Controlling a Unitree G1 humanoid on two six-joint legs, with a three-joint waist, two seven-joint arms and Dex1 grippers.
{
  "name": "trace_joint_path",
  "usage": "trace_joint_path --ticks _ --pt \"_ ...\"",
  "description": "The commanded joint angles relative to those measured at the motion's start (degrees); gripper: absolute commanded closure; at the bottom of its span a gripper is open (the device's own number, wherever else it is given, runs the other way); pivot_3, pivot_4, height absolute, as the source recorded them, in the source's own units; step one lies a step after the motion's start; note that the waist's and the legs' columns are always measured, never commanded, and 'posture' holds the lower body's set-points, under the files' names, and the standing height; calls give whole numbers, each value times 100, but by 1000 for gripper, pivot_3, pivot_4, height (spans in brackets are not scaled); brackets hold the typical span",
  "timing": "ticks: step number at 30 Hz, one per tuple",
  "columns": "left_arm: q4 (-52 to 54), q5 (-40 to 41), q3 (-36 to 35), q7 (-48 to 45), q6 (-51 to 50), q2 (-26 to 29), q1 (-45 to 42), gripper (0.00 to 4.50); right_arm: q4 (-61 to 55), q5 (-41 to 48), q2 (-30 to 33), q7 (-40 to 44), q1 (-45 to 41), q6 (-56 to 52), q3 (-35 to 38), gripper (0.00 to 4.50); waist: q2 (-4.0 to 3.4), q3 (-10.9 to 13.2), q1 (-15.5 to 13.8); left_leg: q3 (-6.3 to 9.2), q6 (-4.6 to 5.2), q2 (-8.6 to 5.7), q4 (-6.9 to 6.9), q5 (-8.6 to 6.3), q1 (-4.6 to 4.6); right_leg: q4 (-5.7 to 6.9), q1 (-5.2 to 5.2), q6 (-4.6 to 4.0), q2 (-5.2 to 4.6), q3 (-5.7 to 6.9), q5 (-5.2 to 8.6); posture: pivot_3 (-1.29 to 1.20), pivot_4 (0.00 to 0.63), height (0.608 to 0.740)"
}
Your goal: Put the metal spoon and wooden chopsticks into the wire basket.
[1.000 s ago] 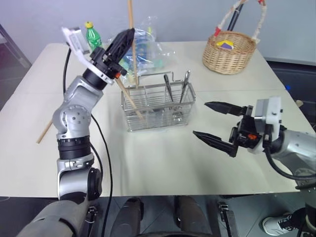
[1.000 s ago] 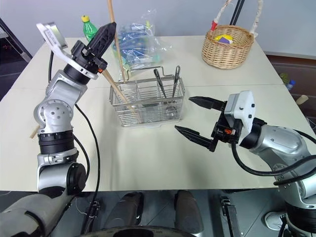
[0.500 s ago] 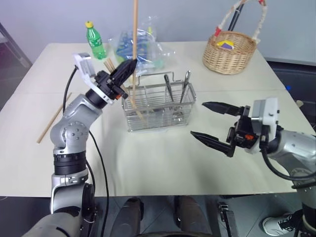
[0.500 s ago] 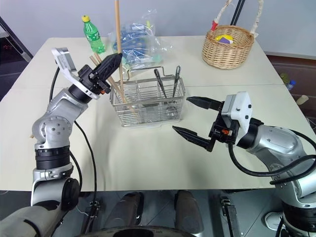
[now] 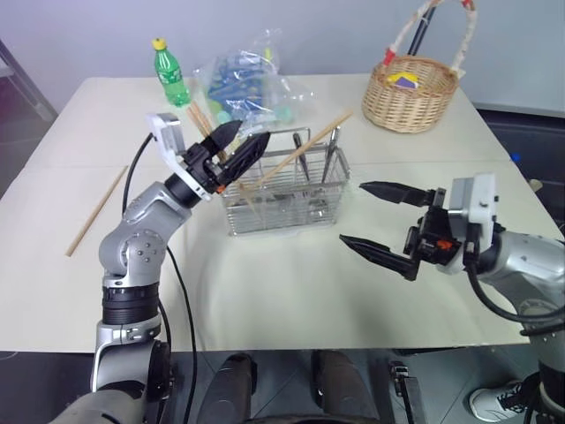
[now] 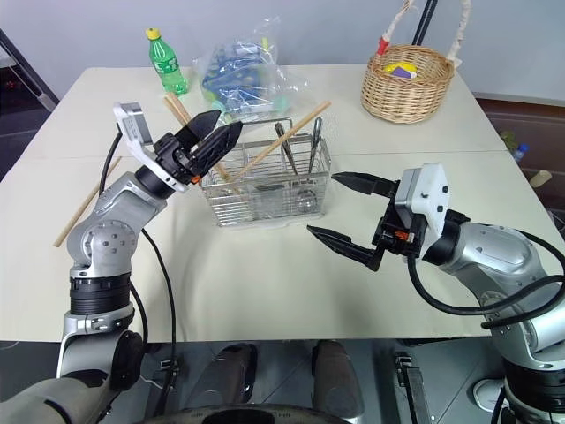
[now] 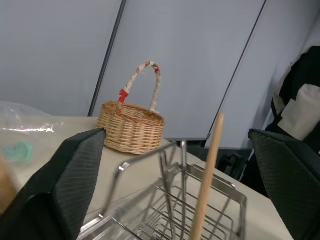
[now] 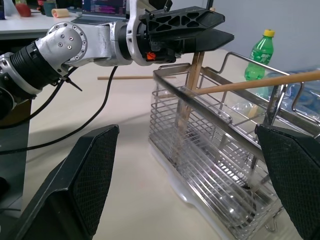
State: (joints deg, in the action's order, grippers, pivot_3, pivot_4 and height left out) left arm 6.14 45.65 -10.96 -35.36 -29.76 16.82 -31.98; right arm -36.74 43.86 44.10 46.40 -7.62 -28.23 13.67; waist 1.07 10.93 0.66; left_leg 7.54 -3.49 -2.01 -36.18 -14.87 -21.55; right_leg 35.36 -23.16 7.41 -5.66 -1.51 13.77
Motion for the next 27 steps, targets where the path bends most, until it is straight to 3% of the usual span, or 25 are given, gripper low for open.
trace_joint_path --ticks 1,7,19,22,27 --pt "199 154 -171 44 3 73 -230 16 -66 14 -26 -10 -89 113 49 0 0 0 -2 0 0 0 0 0 0 0 0 0 0 0 0 0 150 740" --pt "162 270 -306 160 6 76 -381 16 -29 -41 -54 3 -101 131 17 0 0 0 0 0 0 0 0 0 0 0 0 0 0 0 0 0 150 740" --pt "106 1563 -1305 1010 -242 347 -1566 16 79 -69 -66 81 -179 151 -61 0 1 0 14 0 0 0 1 0 0 0 -1 1 0 0 0 0 150 740" --pt "-198 1410 -1600 1332 -131 706 -1720 16 56 -18 -66 137 -178 139 -102 0 1 0 15 0 0 0 1 0 0 0 -1 1 0 0 0 0 150 740" --pt "-908 384 -1724 1886 143 1447 -1497 16 -120 118 22 405 -36 135 -131 0 0 0 12 0 0 0 3 0 4 1 -1 1 1 0 0 0 150 740"
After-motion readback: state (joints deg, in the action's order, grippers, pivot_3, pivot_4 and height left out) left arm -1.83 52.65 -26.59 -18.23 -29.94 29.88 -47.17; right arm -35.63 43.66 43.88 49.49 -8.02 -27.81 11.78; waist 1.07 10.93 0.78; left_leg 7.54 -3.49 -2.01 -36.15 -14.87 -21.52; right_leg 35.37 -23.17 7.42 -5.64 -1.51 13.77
